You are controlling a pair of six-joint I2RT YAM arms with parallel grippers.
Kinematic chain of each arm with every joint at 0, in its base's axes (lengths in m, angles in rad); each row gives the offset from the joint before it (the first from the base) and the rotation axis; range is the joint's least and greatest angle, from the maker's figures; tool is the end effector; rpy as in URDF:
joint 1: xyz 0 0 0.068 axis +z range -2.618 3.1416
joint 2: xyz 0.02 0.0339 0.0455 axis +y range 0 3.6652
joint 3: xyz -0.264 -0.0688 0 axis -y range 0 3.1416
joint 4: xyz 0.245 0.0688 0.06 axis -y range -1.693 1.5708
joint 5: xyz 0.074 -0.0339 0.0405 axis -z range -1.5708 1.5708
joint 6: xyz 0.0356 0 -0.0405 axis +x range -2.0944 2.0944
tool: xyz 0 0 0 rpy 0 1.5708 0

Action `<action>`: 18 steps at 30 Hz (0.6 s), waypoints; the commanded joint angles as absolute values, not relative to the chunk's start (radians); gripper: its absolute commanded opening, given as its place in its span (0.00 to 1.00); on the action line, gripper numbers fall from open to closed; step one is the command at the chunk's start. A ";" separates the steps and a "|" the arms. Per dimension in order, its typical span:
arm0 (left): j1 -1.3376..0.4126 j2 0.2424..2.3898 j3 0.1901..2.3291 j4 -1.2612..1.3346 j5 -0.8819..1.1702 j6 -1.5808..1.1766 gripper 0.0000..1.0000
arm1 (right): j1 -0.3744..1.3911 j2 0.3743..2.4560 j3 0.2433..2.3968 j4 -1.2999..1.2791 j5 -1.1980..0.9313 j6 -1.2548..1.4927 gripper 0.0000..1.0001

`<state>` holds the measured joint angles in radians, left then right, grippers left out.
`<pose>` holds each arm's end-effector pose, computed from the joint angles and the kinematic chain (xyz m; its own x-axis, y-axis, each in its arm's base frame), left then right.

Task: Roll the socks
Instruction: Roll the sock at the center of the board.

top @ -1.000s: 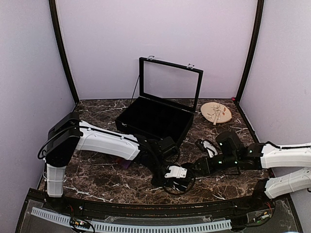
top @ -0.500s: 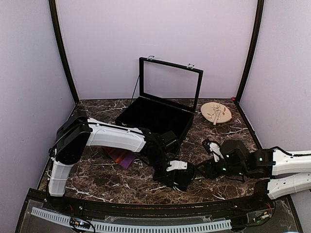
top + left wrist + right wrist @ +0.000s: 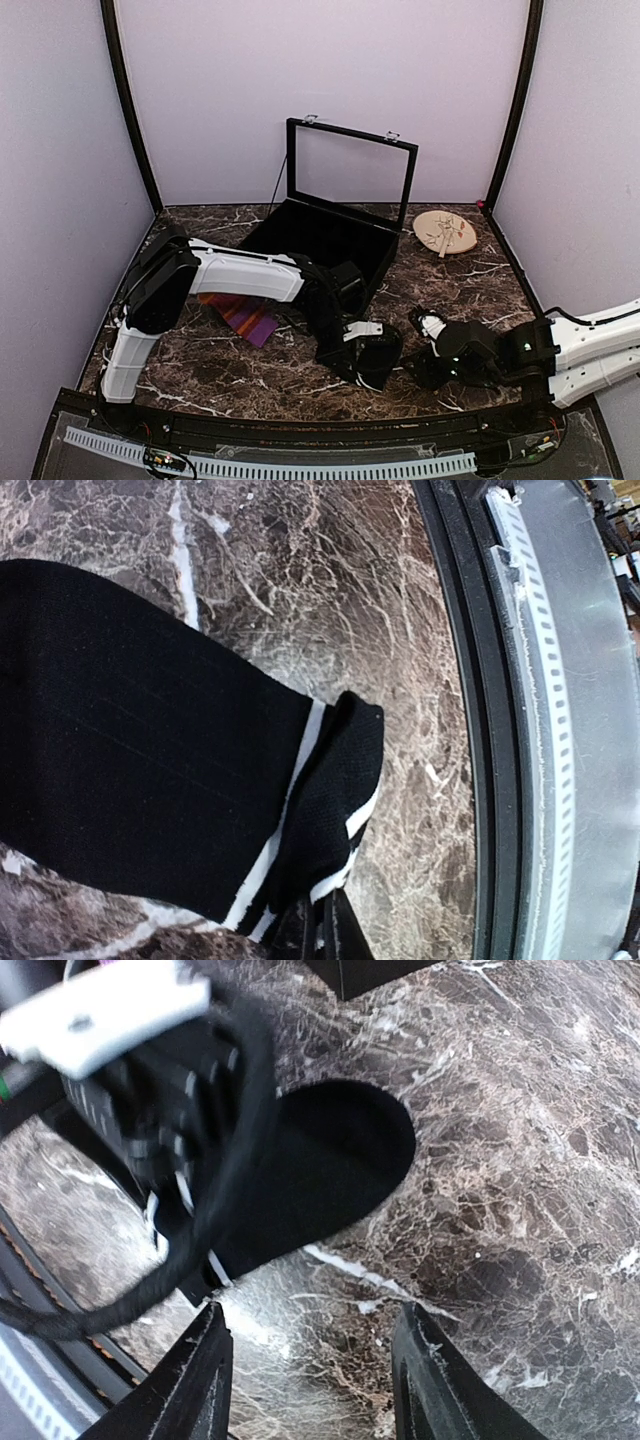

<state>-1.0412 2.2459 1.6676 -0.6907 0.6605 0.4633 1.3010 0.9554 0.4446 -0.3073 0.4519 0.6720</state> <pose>0.2102 -0.4022 0.1384 -0.0858 0.8451 -0.5277 0.9076 -0.1522 -0.3912 0.0638 0.1724 0.1843 -0.6425 -0.2221 -0.7334 -0.4952 0.8507 0.1762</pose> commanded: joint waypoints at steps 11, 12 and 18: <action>-1.024 2.292 1.720 -0.781 0.783 0.450 0.00 | 1.488 1.186 0.571 -0.279 0.598 0.598 0.51; -1.023 2.296 1.720 -0.783 0.787 0.449 0.00 | 1.493 1.204 0.583 -0.271 0.593 0.584 0.51; -1.013 2.307 1.723 -0.794 0.818 0.446 0.00 | 1.529 1.295 0.625 -0.269 0.591 0.525 0.51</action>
